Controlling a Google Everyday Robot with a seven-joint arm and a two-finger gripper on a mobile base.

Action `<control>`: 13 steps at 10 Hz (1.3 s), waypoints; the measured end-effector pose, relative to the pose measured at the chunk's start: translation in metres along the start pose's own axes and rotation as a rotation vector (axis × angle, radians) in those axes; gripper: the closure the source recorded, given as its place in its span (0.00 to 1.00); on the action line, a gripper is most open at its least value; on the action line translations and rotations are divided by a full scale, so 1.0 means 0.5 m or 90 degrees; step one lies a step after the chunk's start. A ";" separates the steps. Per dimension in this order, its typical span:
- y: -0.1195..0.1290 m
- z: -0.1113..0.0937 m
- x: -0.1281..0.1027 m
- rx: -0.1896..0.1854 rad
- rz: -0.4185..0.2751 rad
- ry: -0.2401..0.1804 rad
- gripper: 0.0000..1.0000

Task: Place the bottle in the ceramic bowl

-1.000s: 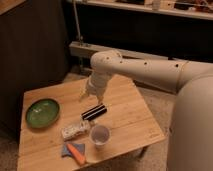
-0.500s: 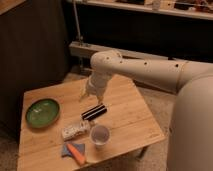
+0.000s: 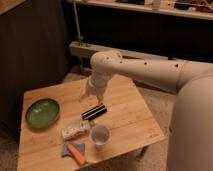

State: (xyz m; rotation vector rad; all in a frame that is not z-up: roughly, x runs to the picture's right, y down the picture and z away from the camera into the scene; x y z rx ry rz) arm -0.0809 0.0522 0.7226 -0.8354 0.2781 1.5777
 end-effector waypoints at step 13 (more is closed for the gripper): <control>0.132 0.003 0.089 -0.010 -0.501 0.086 0.35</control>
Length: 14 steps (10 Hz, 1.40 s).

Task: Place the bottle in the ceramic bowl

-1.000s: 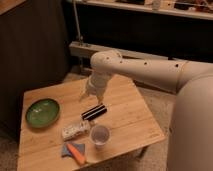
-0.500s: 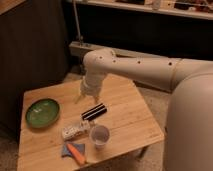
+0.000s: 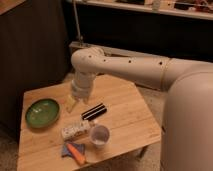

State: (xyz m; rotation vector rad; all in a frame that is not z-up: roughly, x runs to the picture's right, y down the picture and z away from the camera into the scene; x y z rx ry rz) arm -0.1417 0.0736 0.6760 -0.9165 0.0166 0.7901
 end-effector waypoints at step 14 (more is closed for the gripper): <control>0.140 -0.010 -0.146 -0.040 -0.473 0.030 0.35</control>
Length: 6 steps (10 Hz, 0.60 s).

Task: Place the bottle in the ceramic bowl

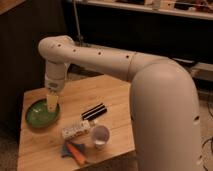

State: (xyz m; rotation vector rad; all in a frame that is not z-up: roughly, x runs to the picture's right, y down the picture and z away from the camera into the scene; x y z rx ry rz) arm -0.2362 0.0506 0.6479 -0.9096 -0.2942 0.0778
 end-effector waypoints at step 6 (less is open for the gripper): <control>0.086 0.044 0.031 0.118 -0.006 0.066 0.35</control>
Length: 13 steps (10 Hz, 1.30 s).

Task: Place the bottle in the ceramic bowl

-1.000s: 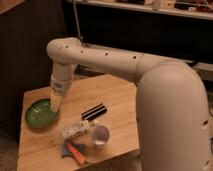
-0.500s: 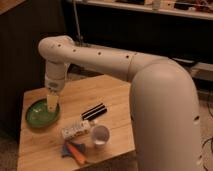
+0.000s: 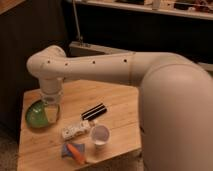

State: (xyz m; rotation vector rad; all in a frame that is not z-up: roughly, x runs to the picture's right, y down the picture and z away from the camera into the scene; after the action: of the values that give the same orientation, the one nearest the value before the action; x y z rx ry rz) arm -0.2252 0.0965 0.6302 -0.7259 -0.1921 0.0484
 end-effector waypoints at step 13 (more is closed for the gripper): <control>0.022 0.167 0.112 0.055 -0.175 -0.085 0.35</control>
State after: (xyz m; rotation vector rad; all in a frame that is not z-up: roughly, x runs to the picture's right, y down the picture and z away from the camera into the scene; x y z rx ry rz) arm -0.1857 0.1654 0.6929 -0.6047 -0.4132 -0.1556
